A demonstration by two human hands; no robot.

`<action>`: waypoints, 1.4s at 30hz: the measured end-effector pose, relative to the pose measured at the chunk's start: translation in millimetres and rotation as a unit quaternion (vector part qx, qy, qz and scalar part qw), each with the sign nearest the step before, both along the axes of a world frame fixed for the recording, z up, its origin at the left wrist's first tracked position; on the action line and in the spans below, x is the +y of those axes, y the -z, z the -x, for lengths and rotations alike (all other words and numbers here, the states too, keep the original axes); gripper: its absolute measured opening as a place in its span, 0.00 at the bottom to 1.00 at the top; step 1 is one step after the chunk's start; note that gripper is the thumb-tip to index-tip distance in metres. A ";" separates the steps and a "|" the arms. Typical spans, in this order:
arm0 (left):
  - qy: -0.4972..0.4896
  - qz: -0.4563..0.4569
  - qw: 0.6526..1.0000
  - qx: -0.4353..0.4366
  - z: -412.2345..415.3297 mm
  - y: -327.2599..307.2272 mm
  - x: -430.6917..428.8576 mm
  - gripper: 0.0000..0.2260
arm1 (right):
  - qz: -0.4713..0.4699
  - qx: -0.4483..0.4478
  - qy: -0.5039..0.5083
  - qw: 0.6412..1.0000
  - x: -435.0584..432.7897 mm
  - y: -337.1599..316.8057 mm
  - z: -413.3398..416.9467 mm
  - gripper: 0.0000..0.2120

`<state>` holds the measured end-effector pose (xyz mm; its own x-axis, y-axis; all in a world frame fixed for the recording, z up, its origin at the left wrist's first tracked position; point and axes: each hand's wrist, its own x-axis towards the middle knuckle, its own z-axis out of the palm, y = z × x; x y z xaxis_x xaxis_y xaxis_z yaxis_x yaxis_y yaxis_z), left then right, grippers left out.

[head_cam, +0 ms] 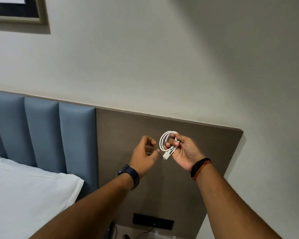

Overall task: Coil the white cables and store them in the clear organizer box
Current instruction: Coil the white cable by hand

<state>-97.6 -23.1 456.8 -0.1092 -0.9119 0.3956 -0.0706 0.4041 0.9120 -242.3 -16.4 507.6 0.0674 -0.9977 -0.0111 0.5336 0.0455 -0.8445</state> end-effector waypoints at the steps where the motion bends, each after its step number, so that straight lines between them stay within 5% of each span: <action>1: 0.004 0.000 1.000 -0.005 0.4 3.0 2.1 0.12 | 0.001 -0.005 0.004 1.000 -0.2 -1.0 0.9 0.15; 6: -0.042 0.144 0.967 -0.204 0.7 12.8 2.4 0.24 | 0.007 -0.006 0.017 1.000 -3.4 -3.5 -3.2 0.16; 10: -0.129 0.236 0.944 -0.192 1.0 9.8 -0.3 0.11 | -0.004 -0.010 0.023 1.000 -6.5 -5.7 -5.5 0.16; 14: -0.116 0.289 0.934 -0.175 -5.1 2.8 -3.9 0.11 | -0.018 -0.007 0.021 1.000 -5.9 -2.6 -2.5 0.12; 18: -0.079 0.132 0.986 -0.069 -1.6 -7.2 -8.7 0.05 | -0.010 -0.032 0.018 0.999 -6.6 3.0 -5.4 0.11; 22: -0.045 0.029 0.998 0.015 0.5 -10.4 -12.4 0.05 | -0.019 -0.040 0.004 0.999 -8.4 1.7 -6.8 0.11; 26: 0.014 -0.105 0.989 0.099 0.0 -13.5 -12.4 0.09 | -0.021 -0.030 0.027 0.999 -10.2 -2.0 -12.2 0.12; 30: 0.112 -0.249 0.944 0.186 -1.7 -13.4 -12.0 0.09 | -0.005 -0.050 0.027 0.998 -8.8 -4.0 -16.6 0.13; 36: 0.221 -0.262 0.888 0.308 -5.5 -9.0 -12.8 0.18 | -0.012 -0.050 -0.017 0.999 -2.6 -4.6 -17.9 0.11; 42: 0.209 -0.200 0.916 0.277 -3.3 -2.5 -14.7 0.17 | -0.029 0.009 0.010 0.999 -5.4 -0.8 -20.6 0.12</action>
<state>-94.3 -37.8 459.3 -0.3653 -0.9205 0.1383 0.5320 -0.0846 0.8425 -221.8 -21.8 508.5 0.0472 -0.9964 -0.0700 0.5189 0.0843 -0.8507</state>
